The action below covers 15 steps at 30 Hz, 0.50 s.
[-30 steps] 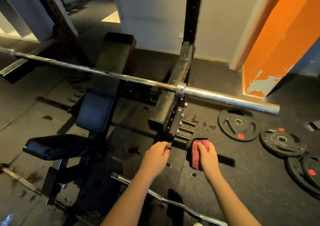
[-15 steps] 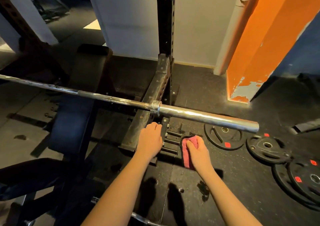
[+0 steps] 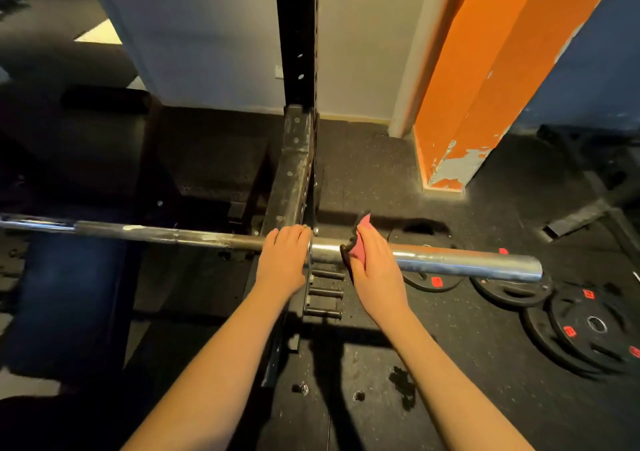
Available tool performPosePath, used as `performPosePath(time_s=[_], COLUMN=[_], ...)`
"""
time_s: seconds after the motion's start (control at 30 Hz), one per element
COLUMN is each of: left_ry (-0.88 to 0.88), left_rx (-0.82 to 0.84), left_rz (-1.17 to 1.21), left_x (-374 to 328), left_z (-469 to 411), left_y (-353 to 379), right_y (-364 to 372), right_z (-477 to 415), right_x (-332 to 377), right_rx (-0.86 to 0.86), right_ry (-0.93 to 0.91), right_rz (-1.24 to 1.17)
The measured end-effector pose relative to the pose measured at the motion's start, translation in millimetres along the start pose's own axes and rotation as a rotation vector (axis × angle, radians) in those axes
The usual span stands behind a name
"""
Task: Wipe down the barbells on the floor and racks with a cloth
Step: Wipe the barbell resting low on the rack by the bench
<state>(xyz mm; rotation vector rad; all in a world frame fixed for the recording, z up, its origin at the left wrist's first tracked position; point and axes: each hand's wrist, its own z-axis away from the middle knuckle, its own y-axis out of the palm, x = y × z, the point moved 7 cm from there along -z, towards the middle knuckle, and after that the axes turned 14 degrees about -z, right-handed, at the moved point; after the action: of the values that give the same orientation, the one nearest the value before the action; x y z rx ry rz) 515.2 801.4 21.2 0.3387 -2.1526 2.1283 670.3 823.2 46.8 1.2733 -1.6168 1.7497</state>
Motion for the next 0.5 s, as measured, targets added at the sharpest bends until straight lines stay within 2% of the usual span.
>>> performPosePath(time_s=[0.1, 0.17, 0.27, 0.33, 0.4, 0.43, 0.5], left_ry=[0.020, 0.037, 0.063, 0.082, 0.079, 0.080, 0.089], left_rx=[-0.057, -0.079, -0.090, -0.050, -0.011, -0.006, -0.042], left_rz=[-0.068, -0.086, -0.069, -0.047, -0.034, -0.030, -0.020], left_x=[-2, -2, 0, 0, 0, 0, -1], left_z=[-11, -18, -30, -38, -43, -43, -41], left_y=[7, 13, 21, 23, 25, 26, 29], right_y=[38, 60, 51, 30, 20, 28, 60], right_z=[-16, -10, -16, -29, -36, -35, -32], right_x=[-12, -16, -19, -35, -45, -40, -17], right_rx=[0.097, 0.202, 0.289, 0.237, 0.119, 0.077, 0.072], right_ry=[-0.017, -0.061, -0.175, -0.163, -0.018, 0.025, -0.010], right_rz=[0.385, 0.462, 0.474, 0.534, 0.547, 0.516, 0.445])
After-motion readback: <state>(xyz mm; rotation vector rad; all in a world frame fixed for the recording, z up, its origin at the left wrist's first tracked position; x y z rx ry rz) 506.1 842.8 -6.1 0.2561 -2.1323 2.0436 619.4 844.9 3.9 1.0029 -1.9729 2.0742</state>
